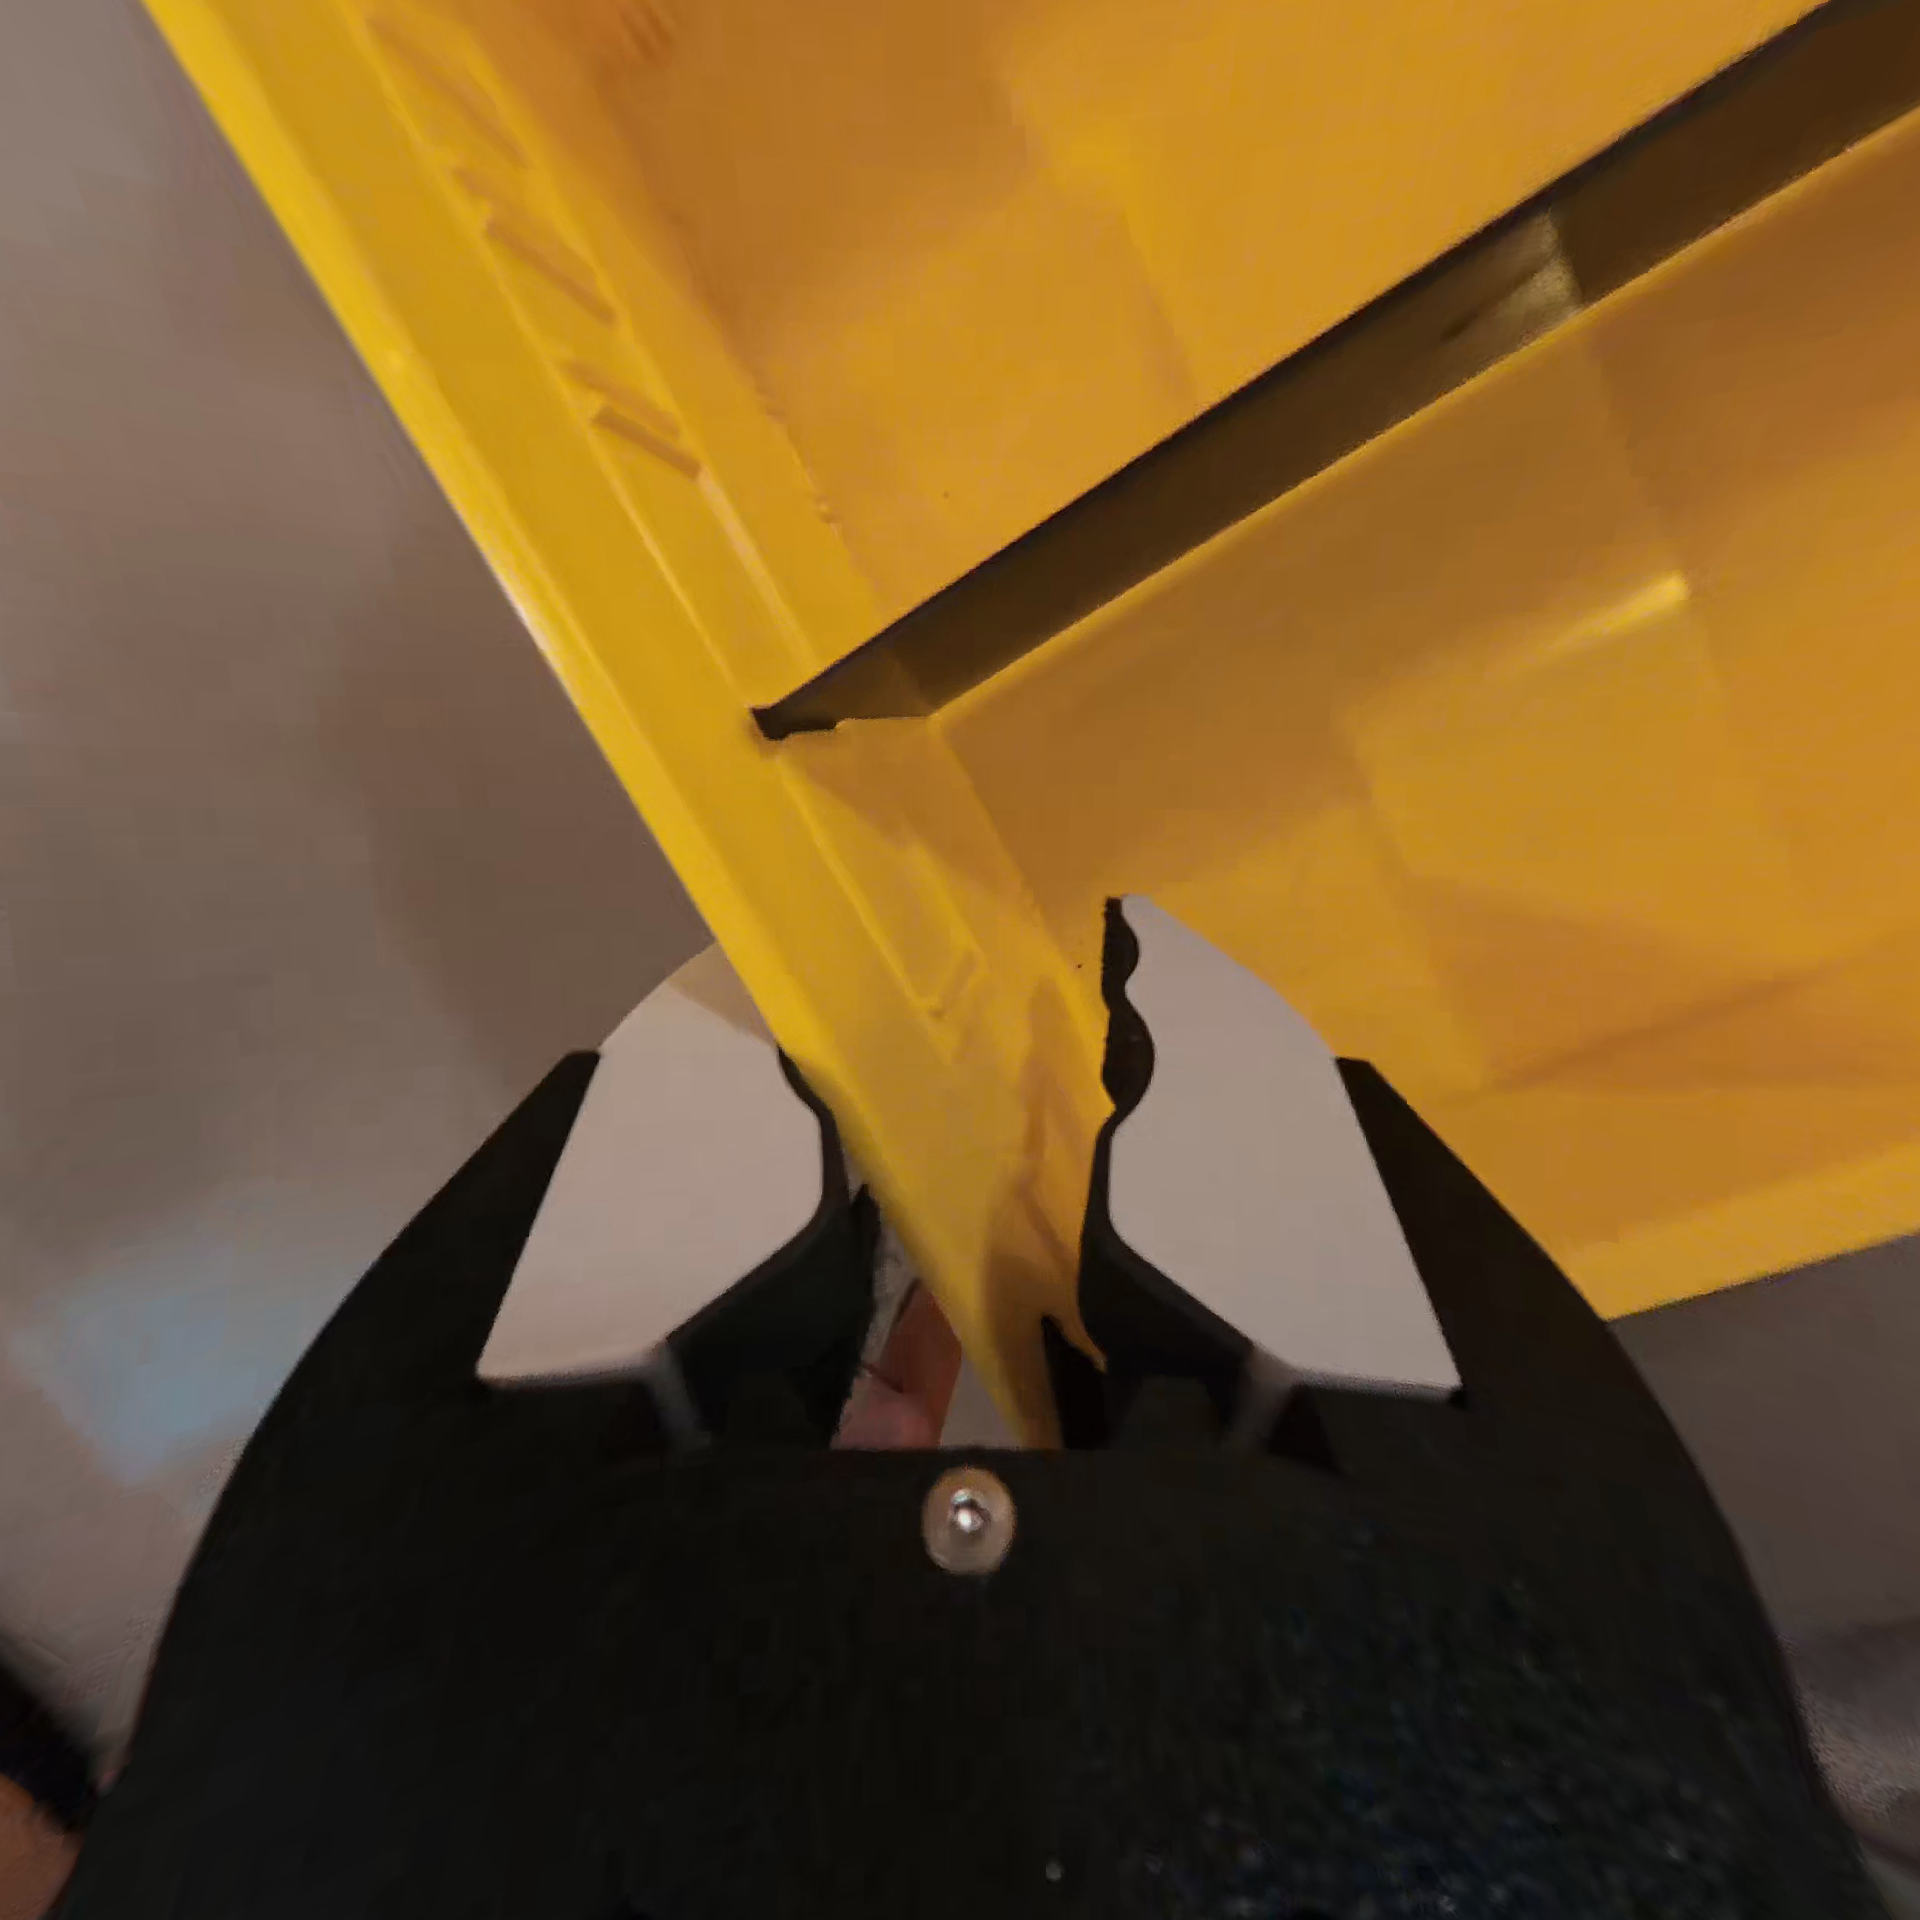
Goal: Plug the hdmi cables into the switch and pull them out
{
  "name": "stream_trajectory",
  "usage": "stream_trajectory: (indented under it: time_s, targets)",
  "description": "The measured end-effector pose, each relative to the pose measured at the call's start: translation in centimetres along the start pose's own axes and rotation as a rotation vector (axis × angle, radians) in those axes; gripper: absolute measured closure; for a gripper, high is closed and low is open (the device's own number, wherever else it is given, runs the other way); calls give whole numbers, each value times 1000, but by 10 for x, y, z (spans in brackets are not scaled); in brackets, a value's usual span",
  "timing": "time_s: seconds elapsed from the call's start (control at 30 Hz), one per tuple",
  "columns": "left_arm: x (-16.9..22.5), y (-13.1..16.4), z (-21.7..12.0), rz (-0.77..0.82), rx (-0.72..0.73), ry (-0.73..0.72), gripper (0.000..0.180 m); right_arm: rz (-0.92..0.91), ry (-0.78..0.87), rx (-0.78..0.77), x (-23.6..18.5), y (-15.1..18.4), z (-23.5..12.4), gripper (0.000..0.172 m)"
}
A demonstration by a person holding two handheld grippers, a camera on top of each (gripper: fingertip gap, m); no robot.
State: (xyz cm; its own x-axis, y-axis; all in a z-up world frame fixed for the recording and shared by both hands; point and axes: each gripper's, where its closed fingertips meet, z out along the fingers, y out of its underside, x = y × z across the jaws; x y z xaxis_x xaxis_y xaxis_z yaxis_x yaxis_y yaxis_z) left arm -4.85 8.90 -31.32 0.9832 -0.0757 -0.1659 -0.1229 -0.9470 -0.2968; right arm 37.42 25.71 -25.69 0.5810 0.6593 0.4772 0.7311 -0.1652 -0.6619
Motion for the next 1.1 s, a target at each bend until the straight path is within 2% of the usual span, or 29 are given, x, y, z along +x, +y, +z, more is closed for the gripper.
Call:
stream_trajectory:
  time_s: [0.03,0.13,0.27,0.4,0.47,0.53,0.6,0.63,0.7,0.77,0.87,1.03,1.1]
  targets:
    - [1,0,0,-9,25,29,134,-20,-14,12,-6,-3,-1,172]
    - [-3,3,-2,-10,110,61,147,-59,-56,75,-25,-18,-5,172]
    - [-19,18,-8,-106,233,127,169,-108,-87,147,-41,-30,-12,172]
    - [-20,54,-22,-139,285,266,173,35,50,366,-8,-57,-33,172]
    - [-22,72,-29,-146,301,268,173,103,95,434,12,-60,-43,154]
    - [-28,87,-37,-169,333,256,172,163,86,405,25,-46,-41,123]
    - [-35,99,-46,-202,380,240,173,270,3,343,29,-27,-27,97]
    - [-40,104,-50,-215,400,222,173,361,-63,328,27,-19,-19,90]
    - [-50,113,-59,-245,425,187,173,591,-221,317,21,-14,-7,88]
    - [-60,121,-65,-267,429,154,172,736,-264,239,26,-6,5,88]
    - [-74,127,-74,-287,433,135,172,681,-235,60,32,3,20,98]
    - [-88,126,-95,-307,487,149,172,552,-397,-174,13,-1,26,130]
    - [-91,123,-107,-306,524,156,172,516,-429,-231,10,-1,27,135]
